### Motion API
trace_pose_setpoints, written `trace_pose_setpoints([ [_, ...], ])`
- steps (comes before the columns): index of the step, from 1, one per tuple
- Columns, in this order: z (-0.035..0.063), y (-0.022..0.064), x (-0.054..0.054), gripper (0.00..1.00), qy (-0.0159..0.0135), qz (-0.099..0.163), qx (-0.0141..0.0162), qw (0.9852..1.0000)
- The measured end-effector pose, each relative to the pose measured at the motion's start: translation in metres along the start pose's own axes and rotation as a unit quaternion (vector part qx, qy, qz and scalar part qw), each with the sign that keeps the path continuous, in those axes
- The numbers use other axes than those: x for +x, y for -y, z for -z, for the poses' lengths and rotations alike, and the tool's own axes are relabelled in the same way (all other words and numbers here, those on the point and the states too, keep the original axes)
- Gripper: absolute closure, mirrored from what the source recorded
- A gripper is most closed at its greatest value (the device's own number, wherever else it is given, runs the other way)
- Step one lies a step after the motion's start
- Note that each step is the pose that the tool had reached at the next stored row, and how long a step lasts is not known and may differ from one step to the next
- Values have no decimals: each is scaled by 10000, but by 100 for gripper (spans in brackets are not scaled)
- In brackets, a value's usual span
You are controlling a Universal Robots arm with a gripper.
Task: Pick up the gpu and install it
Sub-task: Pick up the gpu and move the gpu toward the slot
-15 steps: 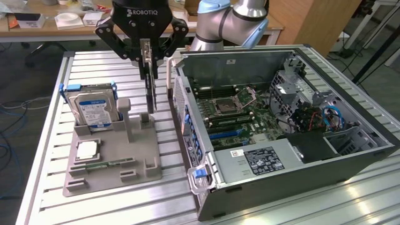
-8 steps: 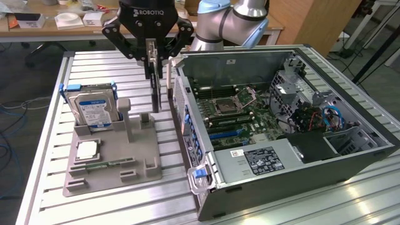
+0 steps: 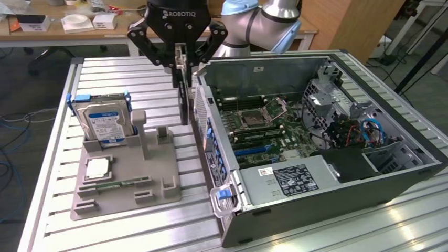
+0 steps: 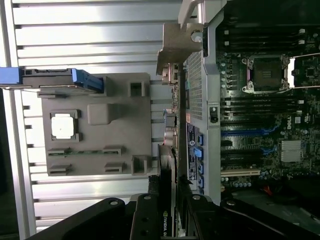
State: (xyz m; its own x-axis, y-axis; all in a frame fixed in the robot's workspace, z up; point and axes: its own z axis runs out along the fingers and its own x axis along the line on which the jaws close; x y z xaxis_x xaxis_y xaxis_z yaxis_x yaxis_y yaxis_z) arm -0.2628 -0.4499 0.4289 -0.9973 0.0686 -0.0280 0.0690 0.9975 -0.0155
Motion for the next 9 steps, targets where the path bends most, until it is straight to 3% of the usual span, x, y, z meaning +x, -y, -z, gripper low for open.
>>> trace_pose_setpoints([
  [9, -5, -15, -213, 74, 0, 12, 0, 10000],
])
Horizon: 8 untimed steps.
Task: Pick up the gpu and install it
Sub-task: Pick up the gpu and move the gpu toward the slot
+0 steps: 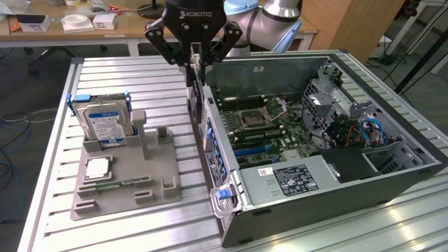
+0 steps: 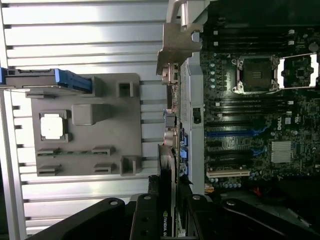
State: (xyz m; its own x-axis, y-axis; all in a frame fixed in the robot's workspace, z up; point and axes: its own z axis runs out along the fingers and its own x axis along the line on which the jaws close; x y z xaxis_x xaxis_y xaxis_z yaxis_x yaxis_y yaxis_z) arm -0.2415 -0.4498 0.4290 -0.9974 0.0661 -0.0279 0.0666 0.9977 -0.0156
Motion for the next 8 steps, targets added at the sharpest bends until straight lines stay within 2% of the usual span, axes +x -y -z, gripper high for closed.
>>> trace_pose_setpoints([
  [8, -6, -13, -199, 74, 0, 11, -1, 10000],
])
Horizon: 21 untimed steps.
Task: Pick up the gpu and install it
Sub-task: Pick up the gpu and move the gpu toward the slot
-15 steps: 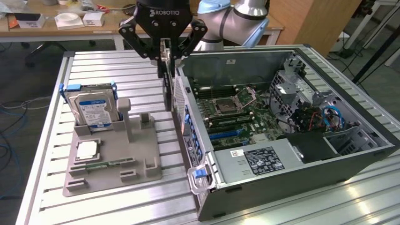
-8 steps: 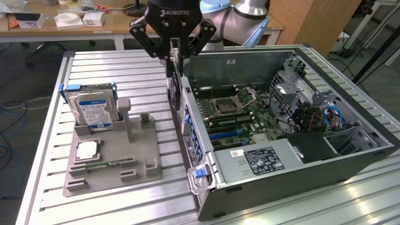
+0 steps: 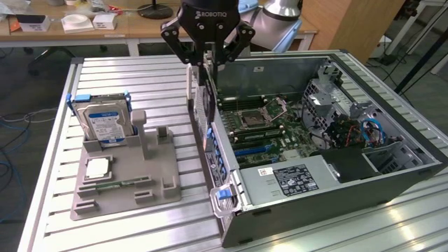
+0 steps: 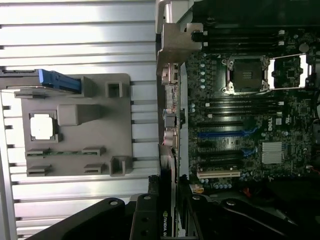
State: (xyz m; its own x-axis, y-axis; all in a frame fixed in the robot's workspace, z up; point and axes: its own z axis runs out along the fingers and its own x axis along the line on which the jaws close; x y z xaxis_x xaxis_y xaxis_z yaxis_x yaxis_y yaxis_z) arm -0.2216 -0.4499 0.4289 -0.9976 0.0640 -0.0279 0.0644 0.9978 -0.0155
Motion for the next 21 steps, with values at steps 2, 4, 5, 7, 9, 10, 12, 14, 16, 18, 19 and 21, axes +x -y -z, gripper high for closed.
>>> trace_pose_setpoints([
  [2, -1, -3, -48, 74, 0, 2, 0, 10000],
  [4, -3, -6, -97, 74, 0, 5, 0, 10000],
  [5, -4, -8, -123, 74, 1, 7, 0, 10000],
  [7, -5, -11, -172, 74, 0, 10, 0, 10000],
  [9, -6, -14, -219, 74, 0, 12, 0, 10000],
  [10, -7, -16, -242, 74, 0, 13, 0, 10000],
  [12, -8, -19, -294, 74, 0, 17, 0, 10000],
  [14, -9, -22, -343, 74, 0, 20, 0, 10000],
  [16, -10, -25, -390, 74, 0, 23, 0, 10000],
  [18, -12, -28, -437, 74, 1, 25, -1, 10000],
  [19, -13, -30, -462, 74, 1, 27, -1, 10000],
  [21, -14, -33, -510, 74, 1, 30, -1, 10000],
])
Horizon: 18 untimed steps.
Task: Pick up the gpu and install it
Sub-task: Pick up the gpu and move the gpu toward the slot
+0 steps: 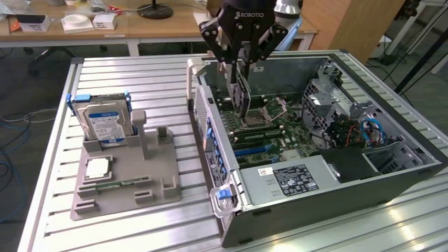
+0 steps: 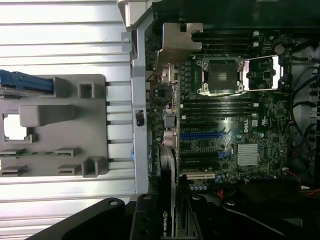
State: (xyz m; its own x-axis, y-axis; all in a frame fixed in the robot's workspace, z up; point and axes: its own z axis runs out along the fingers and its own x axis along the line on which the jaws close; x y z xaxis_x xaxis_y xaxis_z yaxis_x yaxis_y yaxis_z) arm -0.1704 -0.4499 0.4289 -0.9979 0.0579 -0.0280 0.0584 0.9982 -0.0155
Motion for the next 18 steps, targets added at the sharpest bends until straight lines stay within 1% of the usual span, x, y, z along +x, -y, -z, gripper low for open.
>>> trace_pose_setpoints([
  [18, -12, -26, -449, 74, 1, 36, -1, 10000],
])
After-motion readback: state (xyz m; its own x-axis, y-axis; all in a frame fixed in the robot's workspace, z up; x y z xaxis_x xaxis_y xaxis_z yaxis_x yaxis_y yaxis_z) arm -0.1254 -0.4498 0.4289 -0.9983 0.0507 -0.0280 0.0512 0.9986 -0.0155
